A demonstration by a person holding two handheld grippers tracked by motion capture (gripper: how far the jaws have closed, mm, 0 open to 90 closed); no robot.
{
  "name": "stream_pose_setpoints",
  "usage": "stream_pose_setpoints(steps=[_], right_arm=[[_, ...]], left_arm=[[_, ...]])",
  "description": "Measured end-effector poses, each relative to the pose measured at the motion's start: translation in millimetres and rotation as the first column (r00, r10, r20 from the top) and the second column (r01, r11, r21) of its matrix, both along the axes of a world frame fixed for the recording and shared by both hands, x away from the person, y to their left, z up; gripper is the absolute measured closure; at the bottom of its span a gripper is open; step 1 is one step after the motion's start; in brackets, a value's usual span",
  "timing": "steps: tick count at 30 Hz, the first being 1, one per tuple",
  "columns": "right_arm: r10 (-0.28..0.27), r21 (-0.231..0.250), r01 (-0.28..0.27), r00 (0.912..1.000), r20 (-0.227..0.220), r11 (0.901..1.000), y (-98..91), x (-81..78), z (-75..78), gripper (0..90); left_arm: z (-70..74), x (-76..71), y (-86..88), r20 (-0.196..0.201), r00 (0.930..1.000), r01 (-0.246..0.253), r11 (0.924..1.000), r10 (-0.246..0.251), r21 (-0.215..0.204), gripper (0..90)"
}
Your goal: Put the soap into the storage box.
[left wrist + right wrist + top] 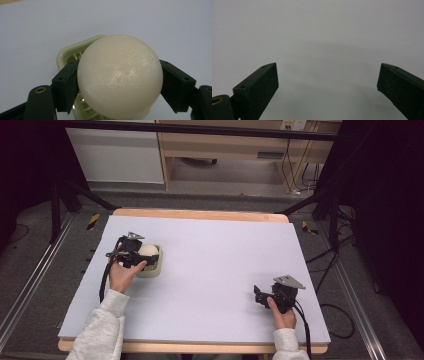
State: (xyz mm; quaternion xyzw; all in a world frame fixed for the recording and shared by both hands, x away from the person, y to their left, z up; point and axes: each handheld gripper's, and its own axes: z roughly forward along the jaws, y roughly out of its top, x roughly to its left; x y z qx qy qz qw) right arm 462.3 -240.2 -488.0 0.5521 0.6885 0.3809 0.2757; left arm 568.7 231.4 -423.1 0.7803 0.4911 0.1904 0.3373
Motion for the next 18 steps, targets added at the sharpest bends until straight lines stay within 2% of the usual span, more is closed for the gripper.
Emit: stream_pose_setpoints(steps=[18], right_arm=[[0.001,0.003,-0.001,1.0,-0.003,1.0,-0.1,0.1,0.1,4.0]], left_arm=[[-12.2,6.7,1.8,-0.023,0.9996,-0.016,0.9995,0.017,0.028,24.2]])
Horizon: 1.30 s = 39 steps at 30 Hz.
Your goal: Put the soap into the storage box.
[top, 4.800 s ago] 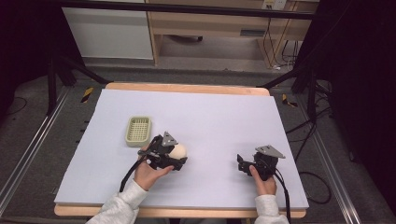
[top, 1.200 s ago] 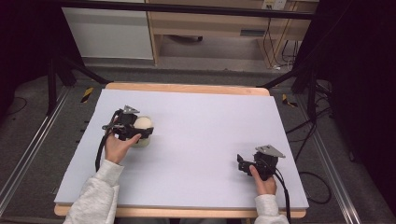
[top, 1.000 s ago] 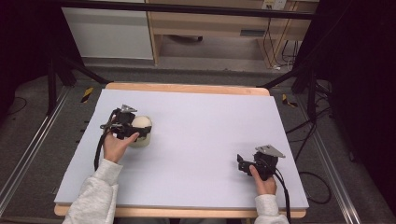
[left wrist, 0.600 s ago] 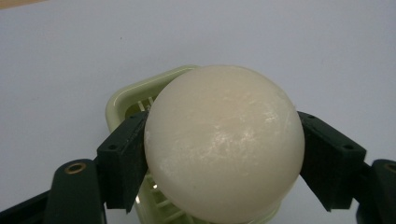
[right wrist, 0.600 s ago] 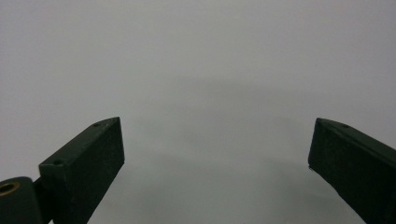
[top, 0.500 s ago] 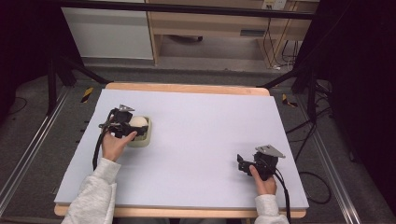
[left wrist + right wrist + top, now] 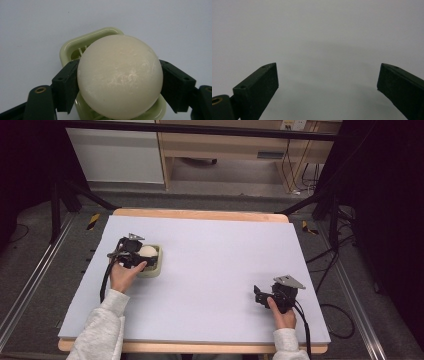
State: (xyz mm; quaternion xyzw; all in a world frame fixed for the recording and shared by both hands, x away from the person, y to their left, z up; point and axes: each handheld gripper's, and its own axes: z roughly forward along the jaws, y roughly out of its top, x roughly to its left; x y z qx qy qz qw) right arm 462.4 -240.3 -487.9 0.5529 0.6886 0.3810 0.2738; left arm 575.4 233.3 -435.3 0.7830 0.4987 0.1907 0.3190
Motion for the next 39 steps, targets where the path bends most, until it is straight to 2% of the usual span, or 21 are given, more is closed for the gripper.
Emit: stream_pose_setpoints(steps=[13,39], right_arm=[[0.001,0.001,-0.001,1.0,0.001,1.0,0.0,0.0,0.0,3.9],[0.001,-0.006,-0.001,1.0,0.005,1.0,0.0,0.0,-0.2,4.0]], left_arm=[[-5.9,1.8,-0.8,-0.018,0.9998,0.0,0.9997,0.001,0.025,24.2],[-10.4,2.5,-1.2,-0.02,0.9998,-0.003,0.9993,0.003,0.037,24.1]])
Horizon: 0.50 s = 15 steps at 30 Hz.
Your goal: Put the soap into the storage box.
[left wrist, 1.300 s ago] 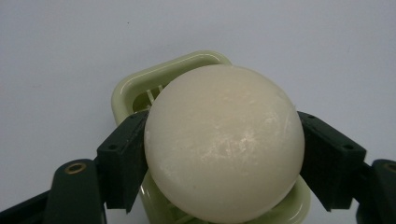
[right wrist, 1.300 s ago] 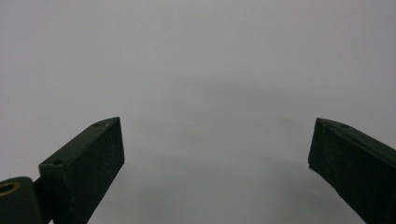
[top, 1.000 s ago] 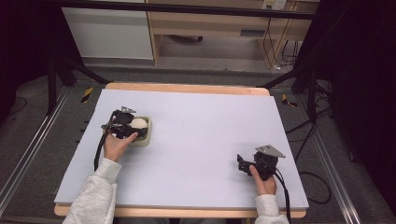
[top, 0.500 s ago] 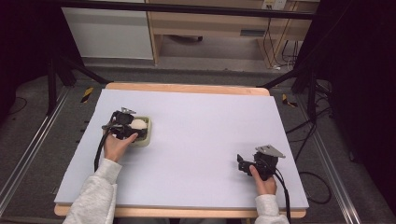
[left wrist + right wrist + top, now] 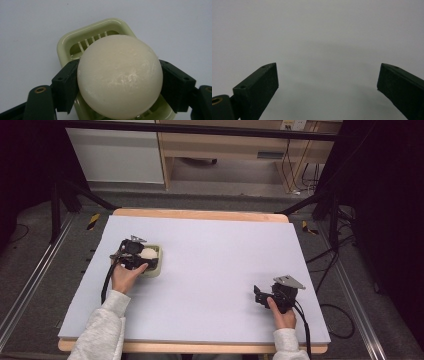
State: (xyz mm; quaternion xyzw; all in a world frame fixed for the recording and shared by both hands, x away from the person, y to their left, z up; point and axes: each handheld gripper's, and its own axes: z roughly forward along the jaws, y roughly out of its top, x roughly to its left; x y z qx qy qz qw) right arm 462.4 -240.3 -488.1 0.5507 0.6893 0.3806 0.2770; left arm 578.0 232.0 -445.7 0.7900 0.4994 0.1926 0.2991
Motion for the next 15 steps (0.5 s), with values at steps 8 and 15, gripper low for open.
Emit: stream_pose_setpoints(steps=[8,15], right_arm=[[-0.001,-0.001,0.001,1.0,-0.001,1.0,0.0,-0.1,0.0,3.9],[-0.002,0.0,0.002,1.0,0.0,1.0,0.0,-0.1,0.1,3.9]], left_arm=[[2.3,-1.2,2.4,0.013,0.9998,-0.012,0.9997,0.012,-0.02,23.4],[6.4,-5.2,2.3,0.032,0.9994,-0.01,0.9997,0.011,-0.023,21.7]])
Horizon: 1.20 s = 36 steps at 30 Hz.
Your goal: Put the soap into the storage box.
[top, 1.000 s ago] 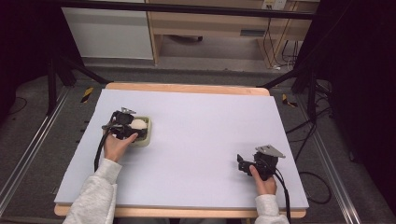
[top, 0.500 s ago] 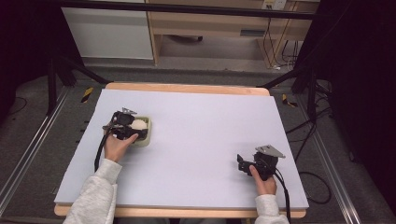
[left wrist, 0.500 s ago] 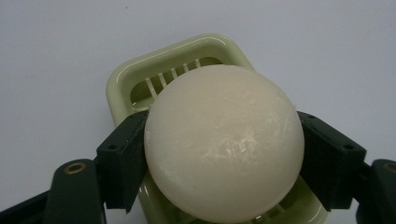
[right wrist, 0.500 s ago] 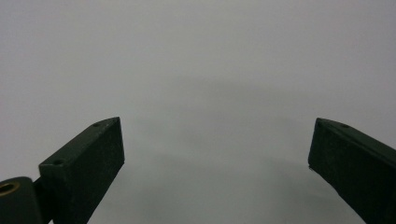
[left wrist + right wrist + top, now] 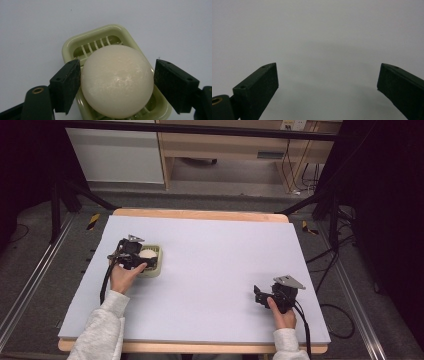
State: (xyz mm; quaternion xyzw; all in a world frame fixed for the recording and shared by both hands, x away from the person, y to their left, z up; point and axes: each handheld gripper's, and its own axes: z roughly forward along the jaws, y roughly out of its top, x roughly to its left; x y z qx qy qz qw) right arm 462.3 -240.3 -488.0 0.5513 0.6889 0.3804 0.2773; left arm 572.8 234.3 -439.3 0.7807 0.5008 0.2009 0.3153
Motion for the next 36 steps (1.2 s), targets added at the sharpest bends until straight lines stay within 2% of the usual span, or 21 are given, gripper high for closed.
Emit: stream_pose_setpoints(steps=[3,8,19,29,30,36], right_arm=[[0.001,0.004,-0.001,1.0,0.0,1.0,-0.1,0.0,0.0,3.9],[0.001,0.005,-0.001,1.0,-0.002,1.0,-0.1,-0.1,0.1,3.9],[0.003,0.006,-0.003,1.0,-0.002,1.0,-0.4,0.0,0.0,3.9],[0.004,0.001,-0.004,1.0,0.004,1.0,-0.2,-0.3,0.0,3.9],[0.006,0.002,-0.006,1.0,0.003,1.0,-0.4,-0.2,0.0,3.9],[0.008,0.003,-0.008,1.0,0.003,1.0,-0.5,-0.2,0.0,3.9]], left_arm=[[2.5,-2.4,0.5,0.004,1.0,0.004,1.0,-0.004,-0.005,20.4],[7.4,-8.9,3.9,0.02,0.9998,0.01,0.999,-0.009,-0.043,19.8],[16.9,-28.3,2.5,0.054,0.998,0.035,0.9976,-0.032,-0.059,17.8],[13.3,-52.8,6.7,0.076,0.9961,0.049,0.9975,-0.045,-0.051,18.7],[11.5,-59.5,8.6,0.09,0.9949,0.052,0.997,-0.047,-0.058,19.5],[5.1,-76.3,16.1,0.102,0.9941,0.044,0.9963,-0.036,-0.074,19.7]])
